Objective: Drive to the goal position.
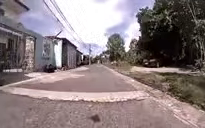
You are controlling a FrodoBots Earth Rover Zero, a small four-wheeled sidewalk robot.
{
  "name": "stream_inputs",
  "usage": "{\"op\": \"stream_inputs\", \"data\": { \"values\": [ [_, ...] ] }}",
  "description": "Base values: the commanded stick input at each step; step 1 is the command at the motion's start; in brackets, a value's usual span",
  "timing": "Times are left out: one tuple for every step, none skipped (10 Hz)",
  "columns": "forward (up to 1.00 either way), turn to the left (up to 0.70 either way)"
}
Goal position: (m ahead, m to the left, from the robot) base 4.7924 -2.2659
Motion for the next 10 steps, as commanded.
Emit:
{"op": "stream_inputs", "data": {
  "values": [
    [0.7,0.12],
    [0.7,0.03],
    [0.7,0.0],
    [0.7,0.0],
    [0.7,0.0],
    [0.7,0.0],
    [0.7,0.0],
    [0.7,0.17],
    [0.7,0.05],
    [0.7,0.0]
  ]
}}
